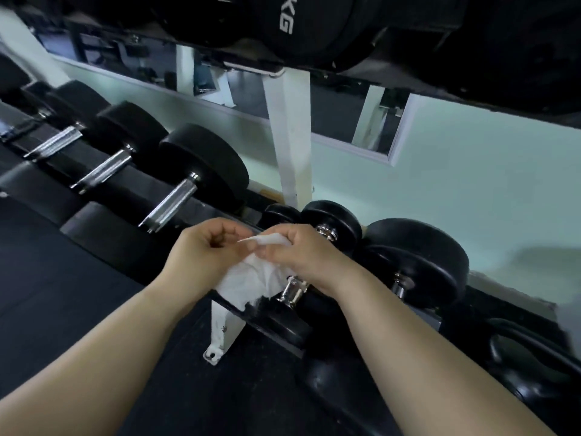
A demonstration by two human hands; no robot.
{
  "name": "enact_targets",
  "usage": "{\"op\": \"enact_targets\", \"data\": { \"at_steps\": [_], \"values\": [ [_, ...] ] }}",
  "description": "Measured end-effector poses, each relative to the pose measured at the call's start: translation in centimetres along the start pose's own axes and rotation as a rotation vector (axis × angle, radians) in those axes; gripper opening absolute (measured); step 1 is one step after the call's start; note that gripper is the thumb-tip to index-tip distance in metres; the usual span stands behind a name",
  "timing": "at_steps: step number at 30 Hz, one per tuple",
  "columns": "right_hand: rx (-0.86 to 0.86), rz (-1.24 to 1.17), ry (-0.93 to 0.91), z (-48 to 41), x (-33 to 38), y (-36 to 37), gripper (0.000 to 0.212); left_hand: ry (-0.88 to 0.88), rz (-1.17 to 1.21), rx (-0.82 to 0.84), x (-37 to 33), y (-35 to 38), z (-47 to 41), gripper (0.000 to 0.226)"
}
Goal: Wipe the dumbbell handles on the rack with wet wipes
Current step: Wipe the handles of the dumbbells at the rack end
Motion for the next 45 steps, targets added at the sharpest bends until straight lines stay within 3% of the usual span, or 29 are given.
{"op": "enact_targets", "data": {
  "at_steps": [4, 9, 12, 16, 19, 24, 27, 34, 37, 39, 42, 45],
  "values": [
    [-0.135, -0.04, 0.057, -0.9, 0.4, -1.9, 0.027, -0.236, 0.018, 0.11, 2.6, 0.4, -0.5, 0.006],
    [-0.243, -0.16, 0.31, 1.8, 2.3, -2.3, 0.028, -0.537, 0.288, 0.188, 0.3, 0.2, 0.4, 0.004],
    [-0.242, -0.364, 0.425, 4.5, 6.0, -2.3, 0.024, -0.593, 0.309, 0.198, -4.8, -1.5, 0.9, 0.01],
    [-0.068, -0.31, 0.479, 7.8, 14.0, -0.8, 0.014, -0.595, 0.131, 0.299, -13.0, -2.5, 3.6, 0.011],
    [-0.192, -0.262, 0.512, 10.2, 18.2, -0.8, 0.012, -0.557, 0.035, 0.318, -17.4, -3.4, 5.0, 0.006],
    [-0.308, -0.31, 0.551, 11.7, 20.9, 0.6, 0.014, -0.567, 0.067, 0.322, -20.6, -4.7, 6.5, 0.007],
    [-0.346, -0.289, 0.575, 11.1, 21.7, 1.7, 0.012, -0.562, 0.084, 0.321, -20.7, -6.2, 6.5, 0.01],
    [-0.441, -0.248, 0.629, 5.6, 22.1, 4.2, 0.026, -0.544, 0.046, 0.403, -17.8, -11.1, 0.7, 0.015],
    [-0.521, -0.269, 0.666, 2.4, 20.7, 5.6, 0.012, -0.519, -0.028, 0.473, -15.9, -13.0, -2.9, 0.02],
    [-0.548, -0.261, 0.672, 0.4, 19.7, 6.7, 0.015, -0.519, -0.05, 0.508, -14.5, -14.0, -5.1, 0.018],
    [-0.625, -0.247, 0.706, -0.8, 17.6, 7.5, 0.023, -0.615, 0.043, 0.576, -11.4, -14.0, -6.7, 0.015],
    [-0.678, -0.188, 0.74, -0.8, 15.2, 7.2, 0.01, -0.707, 0.058, 0.676, -8.0, -12.0, -6.0, 0.009]
  ]
}}
Point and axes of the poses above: each hand's wrist, its own z-axis away from the middle knuckle, its own y-axis out of the palm, x = y × z, the point moved 7 cm from there along -z, towards the middle knuckle, and after that the axes turned 4 degrees about x, right-handed, at the moved point
